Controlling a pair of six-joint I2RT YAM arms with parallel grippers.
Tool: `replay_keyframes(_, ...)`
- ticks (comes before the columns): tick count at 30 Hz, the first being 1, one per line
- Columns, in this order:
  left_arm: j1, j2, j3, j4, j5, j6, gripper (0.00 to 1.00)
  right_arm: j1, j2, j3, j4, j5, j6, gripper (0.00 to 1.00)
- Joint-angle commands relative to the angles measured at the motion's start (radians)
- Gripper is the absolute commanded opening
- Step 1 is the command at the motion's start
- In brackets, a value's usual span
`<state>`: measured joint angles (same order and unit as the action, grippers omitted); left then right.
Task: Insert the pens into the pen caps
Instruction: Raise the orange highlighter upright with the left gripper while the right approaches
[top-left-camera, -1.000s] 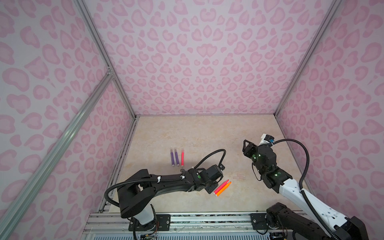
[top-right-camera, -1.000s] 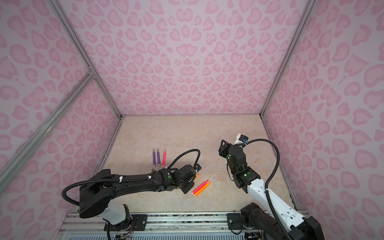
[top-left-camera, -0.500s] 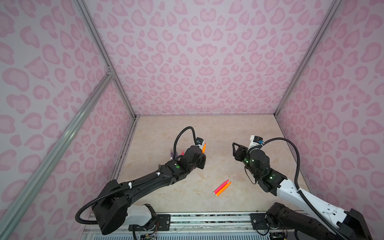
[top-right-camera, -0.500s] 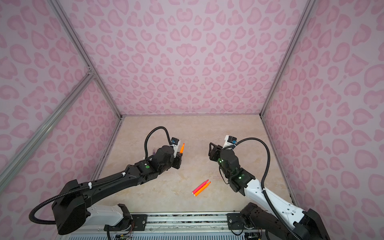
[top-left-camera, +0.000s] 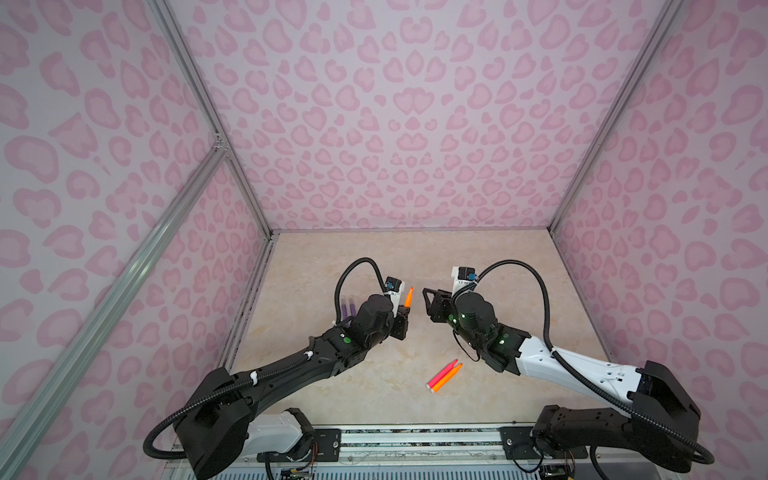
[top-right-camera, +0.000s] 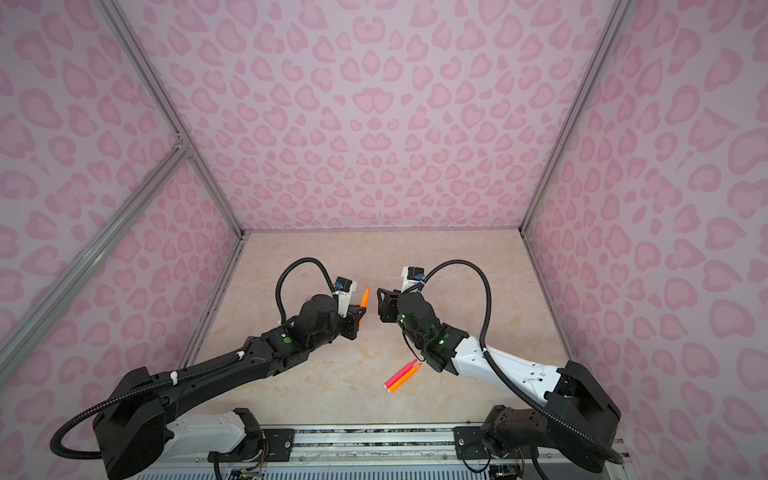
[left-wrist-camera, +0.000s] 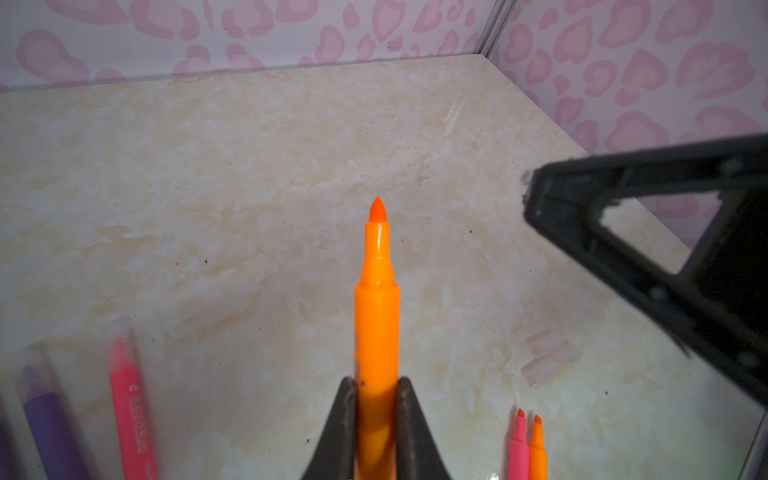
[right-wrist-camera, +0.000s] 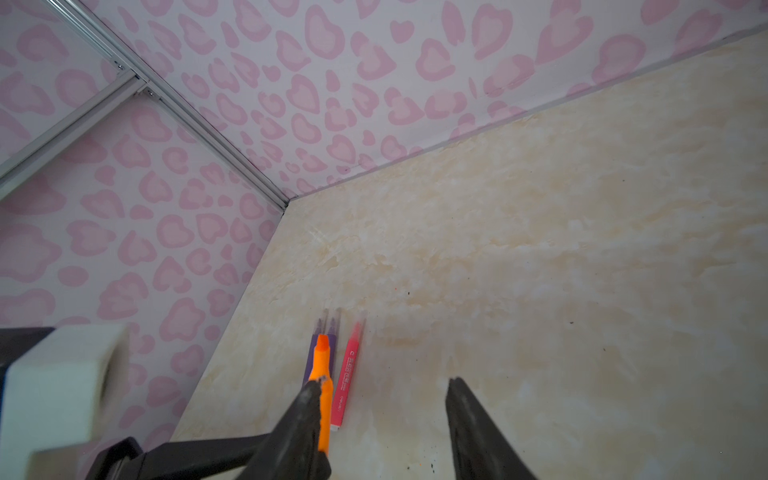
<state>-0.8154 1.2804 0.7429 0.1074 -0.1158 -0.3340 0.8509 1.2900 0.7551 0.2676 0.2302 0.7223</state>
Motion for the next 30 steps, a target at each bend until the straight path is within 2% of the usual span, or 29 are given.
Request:
replay_keyframes(1, -0.001, 0.0, 0.009, 0.049, 0.039, 0.004, 0.03, 0.003, 0.022, 0.012, 0.02, -0.023, 0.002, 0.5)
replay_keyframes(21, -0.02, -0.006, 0.015, 0.045, 0.046, 0.023, 0.03, 0.027, 0.118, 0.082, 0.0, -0.094, 0.028, 0.51)
replay_keyframes(30, -0.023, -0.012, 0.013, 0.042, 0.033, 0.021, 0.03, 0.039, 0.141, 0.06, 0.048, -0.129, 0.096, 0.41)
